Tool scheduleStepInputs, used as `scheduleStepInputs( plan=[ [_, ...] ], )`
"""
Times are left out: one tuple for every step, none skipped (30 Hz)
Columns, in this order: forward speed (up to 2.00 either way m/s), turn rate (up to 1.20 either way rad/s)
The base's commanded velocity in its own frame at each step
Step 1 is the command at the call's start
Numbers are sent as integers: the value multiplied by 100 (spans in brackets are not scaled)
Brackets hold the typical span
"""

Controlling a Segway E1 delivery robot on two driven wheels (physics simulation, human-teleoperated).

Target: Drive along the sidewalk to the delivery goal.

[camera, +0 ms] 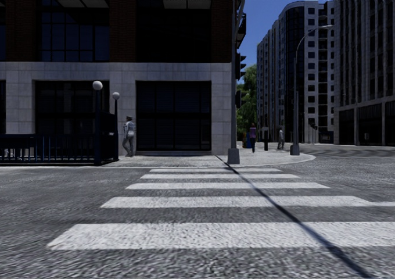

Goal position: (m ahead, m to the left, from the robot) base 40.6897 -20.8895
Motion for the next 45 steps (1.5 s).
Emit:
scheduleStepInputs(
  plan=[
    [200,0],
    [200,0],
    [200,0],
    [200,0],
    [200,0],
    [200,0],
    [200,0],
    [200,0],
    [200,0],
    [200,0],
    [200,0],
    [200,0],
    [200,0],
    [200,0],
    [200,0],
    [200,0],
    [200,0],
    [200,0],
    [200,0],
    [200,0],
    [200,0],
    [200,0],
    [200,0],
    [200,0],
    [200,0],
    [200,0],
    [200,0],
    [200,0],
    [200,0],
    [200,0],
    [200,0],
    [200,0],
    [200,0],
    [200,0],
    [200,0],
    [200,0],
    [200,0],
    [200,0],
    [200,0],
    [200,0],
    [200,0],
    [200,0],
    [200,0],
    [200,0],
    [200,0]
  ],
)
